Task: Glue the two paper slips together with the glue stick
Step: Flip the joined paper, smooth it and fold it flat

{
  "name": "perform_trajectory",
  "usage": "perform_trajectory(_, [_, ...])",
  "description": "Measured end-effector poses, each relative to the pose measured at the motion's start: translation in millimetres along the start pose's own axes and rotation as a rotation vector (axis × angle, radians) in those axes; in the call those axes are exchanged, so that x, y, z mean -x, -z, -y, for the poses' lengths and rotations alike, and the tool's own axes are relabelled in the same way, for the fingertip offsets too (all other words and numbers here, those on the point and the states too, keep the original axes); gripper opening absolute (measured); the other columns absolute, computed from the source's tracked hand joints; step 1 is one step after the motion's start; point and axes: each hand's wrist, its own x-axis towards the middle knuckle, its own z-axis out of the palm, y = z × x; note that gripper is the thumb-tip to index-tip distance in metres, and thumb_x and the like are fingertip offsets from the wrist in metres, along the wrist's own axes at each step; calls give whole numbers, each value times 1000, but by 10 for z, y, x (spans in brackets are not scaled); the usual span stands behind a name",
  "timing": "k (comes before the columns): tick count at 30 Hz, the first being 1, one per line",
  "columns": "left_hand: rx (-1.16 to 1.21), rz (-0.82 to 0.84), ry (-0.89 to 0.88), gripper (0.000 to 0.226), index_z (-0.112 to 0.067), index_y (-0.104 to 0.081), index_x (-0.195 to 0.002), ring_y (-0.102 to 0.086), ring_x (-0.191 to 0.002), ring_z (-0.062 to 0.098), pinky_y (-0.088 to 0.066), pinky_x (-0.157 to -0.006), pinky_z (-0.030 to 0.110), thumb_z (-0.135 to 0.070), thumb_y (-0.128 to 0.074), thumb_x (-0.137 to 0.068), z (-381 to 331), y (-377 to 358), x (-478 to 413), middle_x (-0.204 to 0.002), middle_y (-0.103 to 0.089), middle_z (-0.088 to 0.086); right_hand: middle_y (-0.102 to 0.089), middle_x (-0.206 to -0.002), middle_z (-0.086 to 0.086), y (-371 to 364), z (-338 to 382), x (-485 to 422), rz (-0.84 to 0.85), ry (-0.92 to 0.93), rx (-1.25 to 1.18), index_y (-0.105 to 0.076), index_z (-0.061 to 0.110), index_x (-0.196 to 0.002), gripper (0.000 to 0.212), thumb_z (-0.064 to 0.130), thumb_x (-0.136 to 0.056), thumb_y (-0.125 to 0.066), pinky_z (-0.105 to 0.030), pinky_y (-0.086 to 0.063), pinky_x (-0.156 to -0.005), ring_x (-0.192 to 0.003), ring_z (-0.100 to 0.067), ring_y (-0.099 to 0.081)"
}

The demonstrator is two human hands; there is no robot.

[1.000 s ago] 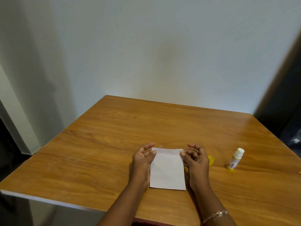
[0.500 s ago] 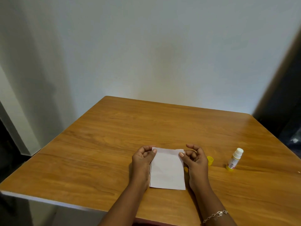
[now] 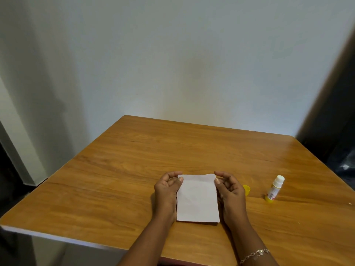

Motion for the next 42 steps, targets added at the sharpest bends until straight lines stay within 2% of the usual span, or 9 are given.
perform_trajectory(4, [-19, -7, -14, 13, -15, -66, -83, -64, -66, 23, -50, -58, 33, -2, -62, -84, -7, -16, 17, -74, -73, 7, -63, -59, 5, -1, 23, 16, 30, 9, 28, -65, 16, -104, 25, 1, -87, -54, -21, -46, -45, -54, -7, -56])
perform_trajectory(9, [-46, -11, -24, 12, -15, -67, -83, -64, -73, 27, -50, -64, 38, -4, -61, -84, -3, -19, 23, -83, -72, 13, -71, -81, 1, -14, 29, 37, 76, 15, 79, -68, 26, -100, 29, 5, -90, -51, -35, -50, -63, -75, -17, -63])
perform_trajectory(13, [-37, -4, -30, 13, -14, -67, -83, -64, -71, 25, -51, -59, 34, -3, -61, -84, -8, -26, 28, -79, -72, 10, -70, -75, 5, -17, 22, 33, 49, 15, 90, -69, 23, -90, 29, 2, -90, -49, -30, -49, -59, -74, -18, -60])
perform_trajectory(15, [-29, -2, -31, 14, -15, -67, -81, -64, -68, 22, -50, -57, 31, -2, -62, -84, -12, -29, 32, -74, -73, 6, -69, -74, 7, -18, 18, 28, 51, 1, 92, -68, 26, -95, 30, 3, -90, -50, -28, -51, -58, -71, -14, -61])
perform_trajectory(25, [-40, -6, -50, 14, -15, -67, -83, -60, -77, 30, -46, -69, 41, -2, -62, -83, -19, -37, 36, -80, -70, 12, -67, -83, -1, -14, -11, 11, 42, -5, 106, -66, 21, -88, 25, 2, -90, -50, -25, -50, -58, -74, -15, -62])
perform_trajectory(30, [-91, -18, -58, 13, -17, -67, -87, -59, -82, 32, -46, -73, 45, -5, -63, -83, -25, -36, 49, -88, -71, 15, -64, -81, -9, -5, -30, -2, 19, -9, 102, -66, 20, -86, 16, 7, -88, -57, -33, -46, -59, -73, -21, -57])
perform_trajectory(37, [-82, -27, -52, 14, -18, -67, -86, -59, -78, 29, -46, -69, 41, -4, -63, -83, -52, -56, 73, -83, -71, 12, -60, -74, -7, 11, -26, -11, 20, -14, 70, -67, 21, -92, 18, 6, -87, -58, -22, -48, -51, -65, -14, -56])
perform_trajectory(40, [-111, -8, -64, 13, -18, -67, -84, -61, -77, 27, -47, -69, 41, -5, -63, -83, -66, -66, 97, -82, -72, 10, -60, -78, -8, -1, -13, -4, 19, -48, 74, -65, 13, -102, 20, 10, -81, -65, -26, -49, -58, -69, -14, -57])
perform_trajectory(42, [-148, 13, -105, 11, -15, -65, -84, -63, -76, 25, -49, -68, 39, -5, -63, -83, -98, -70, 117, -81, -72, 9, -64, -89, -3, -18, 46, -9, 58, -17, 212, -64, 17, -103, 25, 13, -78, -69, -29, -50, -69, -81, -15, -60])
